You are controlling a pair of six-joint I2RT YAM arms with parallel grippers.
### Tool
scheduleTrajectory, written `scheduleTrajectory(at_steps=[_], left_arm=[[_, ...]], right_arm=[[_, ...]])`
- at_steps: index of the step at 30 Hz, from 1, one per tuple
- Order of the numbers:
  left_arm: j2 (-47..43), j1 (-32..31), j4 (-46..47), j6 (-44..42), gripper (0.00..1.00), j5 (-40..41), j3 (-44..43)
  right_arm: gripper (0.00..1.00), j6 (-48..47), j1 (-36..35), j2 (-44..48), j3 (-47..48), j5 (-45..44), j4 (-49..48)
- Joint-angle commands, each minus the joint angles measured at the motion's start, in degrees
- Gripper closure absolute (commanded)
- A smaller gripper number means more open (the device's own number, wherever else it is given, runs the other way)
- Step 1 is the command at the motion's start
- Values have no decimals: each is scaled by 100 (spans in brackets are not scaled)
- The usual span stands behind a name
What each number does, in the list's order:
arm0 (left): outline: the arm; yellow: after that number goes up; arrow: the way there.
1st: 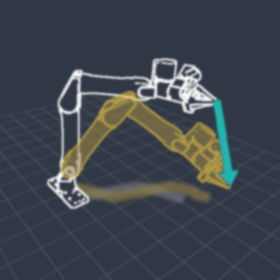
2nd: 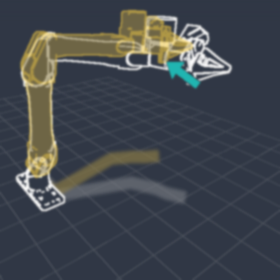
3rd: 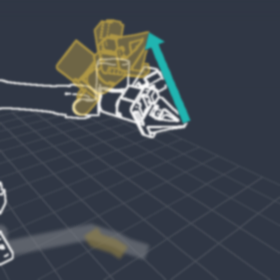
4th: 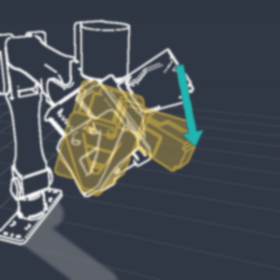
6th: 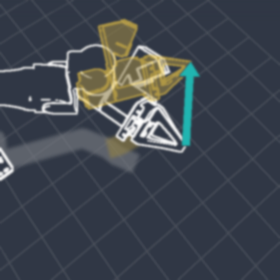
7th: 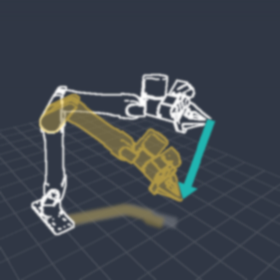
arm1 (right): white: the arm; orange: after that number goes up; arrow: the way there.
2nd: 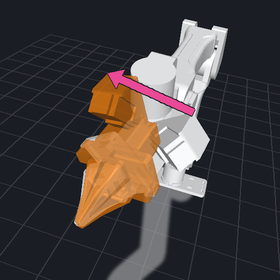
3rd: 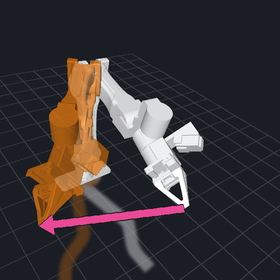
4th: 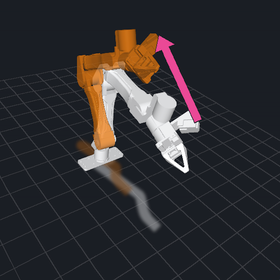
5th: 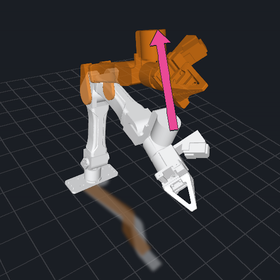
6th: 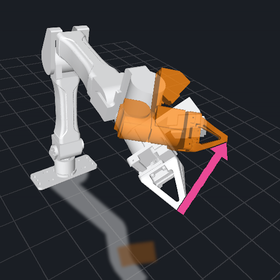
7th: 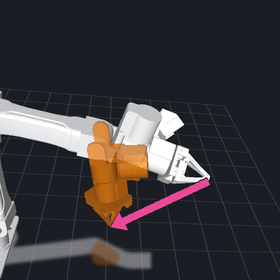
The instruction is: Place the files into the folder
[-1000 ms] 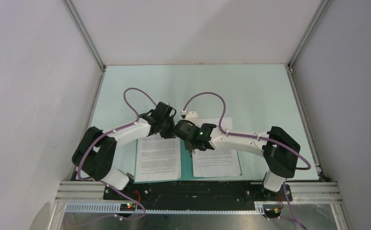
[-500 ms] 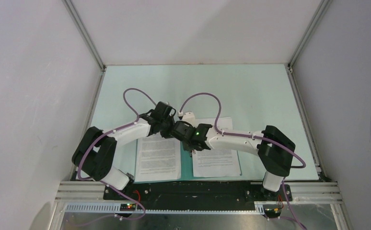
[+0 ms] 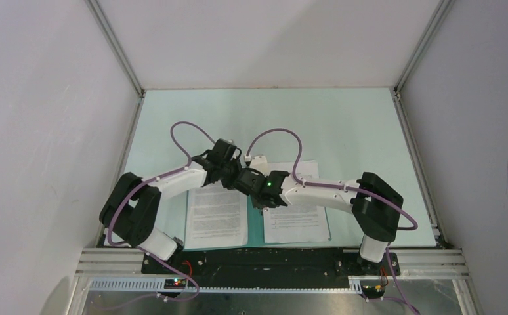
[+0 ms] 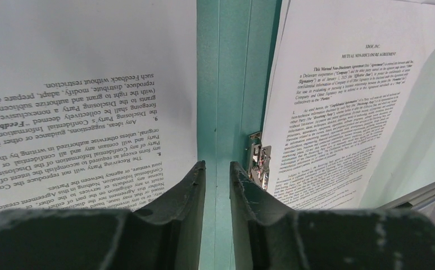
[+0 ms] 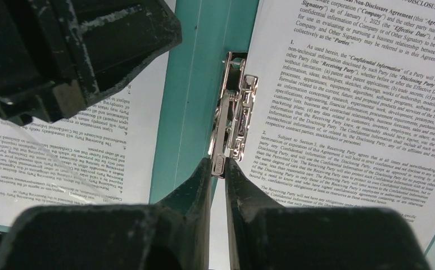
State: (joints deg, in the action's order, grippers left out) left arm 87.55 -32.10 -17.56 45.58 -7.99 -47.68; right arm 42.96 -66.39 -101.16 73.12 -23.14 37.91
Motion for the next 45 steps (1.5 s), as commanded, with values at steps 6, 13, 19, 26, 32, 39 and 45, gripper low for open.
scheduleTrajectory(at_steps=[6, 13, 19, 26, 32, 39, 45], left_arm=[[237, -303, 219, 154, 71, -223, -62], [400, -441, 294, 190, 69, -259, -186], [496, -512, 332, 192, 66, -291, -295], [574, -589, 387, 213, 65, -304, -406], [751, -661, 403, 175, 66, -279, -455], [955, -822, 383, 141, 69, 21, -492], [983, -968, 300, 172, 75, 287, -445]], right_arm=[[94, 339, -65, -15, -137, 36, -14], [95, 606, -67, 134, -584, 170, -147], [96, 742, -43, 193, -841, 248, -303], [97, 857, -6, 136, -1076, 378, -524], [97, 991, 56, 111, -1363, 476, -756], [98, 1130, 206, 210, -1755, 669, -1051], [99, 1202, 348, 305, -2012, 784, -1278]])
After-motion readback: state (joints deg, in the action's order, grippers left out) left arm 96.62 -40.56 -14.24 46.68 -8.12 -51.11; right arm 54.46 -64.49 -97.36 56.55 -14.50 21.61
